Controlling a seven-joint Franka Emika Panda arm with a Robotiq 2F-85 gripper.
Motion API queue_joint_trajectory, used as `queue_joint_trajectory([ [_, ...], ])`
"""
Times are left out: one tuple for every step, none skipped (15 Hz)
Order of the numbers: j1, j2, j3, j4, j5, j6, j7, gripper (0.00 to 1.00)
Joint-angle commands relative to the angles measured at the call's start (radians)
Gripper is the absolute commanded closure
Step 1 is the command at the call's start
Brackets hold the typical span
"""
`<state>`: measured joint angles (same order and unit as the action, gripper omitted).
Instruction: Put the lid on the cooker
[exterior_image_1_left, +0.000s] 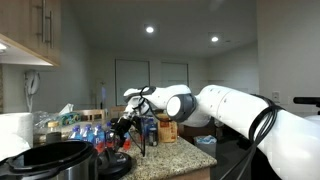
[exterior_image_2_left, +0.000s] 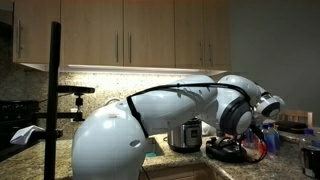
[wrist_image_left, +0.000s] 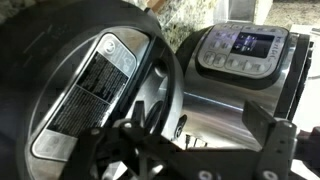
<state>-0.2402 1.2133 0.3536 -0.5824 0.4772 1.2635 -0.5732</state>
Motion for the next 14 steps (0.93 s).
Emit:
queue_joint_trajectory([
  [-0.016, 0.042, 0.045, -0.008, 0.080, 0.005, 0.044, 0.00],
  [-0.018, 0.053, 0.053, -0.011, 0.105, 0.014, 0.051, 0.00],
  [-0.019, 0.062, 0.061, -0.012, 0.126, 0.022, 0.054, 0.00],
  [-0.020, 0.071, 0.070, -0.014, 0.153, 0.033, 0.058, 0.00],
  [-0.019, 0.078, 0.077, -0.015, 0.174, 0.046, 0.056, 0.00],
  [-0.018, 0.085, 0.082, -0.013, 0.194, 0.055, 0.046, 0.00],
  [-0.014, 0.092, 0.084, -0.009, 0.205, 0.069, 0.025, 0.00],
  [-0.003, 0.094, 0.077, -0.005, 0.204, 0.097, 0.012, 0.00],
  [0.004, 0.098, 0.077, -0.005, 0.209, 0.126, 0.014, 0.00],
  [0.008, 0.098, 0.075, -0.006, 0.209, 0.149, 0.016, 0.00],
  [0.011, 0.097, 0.072, -0.007, 0.206, 0.174, 0.016, 0.00],
  [0.016, 0.092, 0.064, -0.008, 0.197, 0.189, 0.017, 0.25],
  [0.019, 0.085, 0.057, -0.007, 0.184, 0.187, 0.013, 0.26],
  [0.021, 0.077, 0.046, -0.002, 0.158, 0.151, -0.003, 0.33],
])
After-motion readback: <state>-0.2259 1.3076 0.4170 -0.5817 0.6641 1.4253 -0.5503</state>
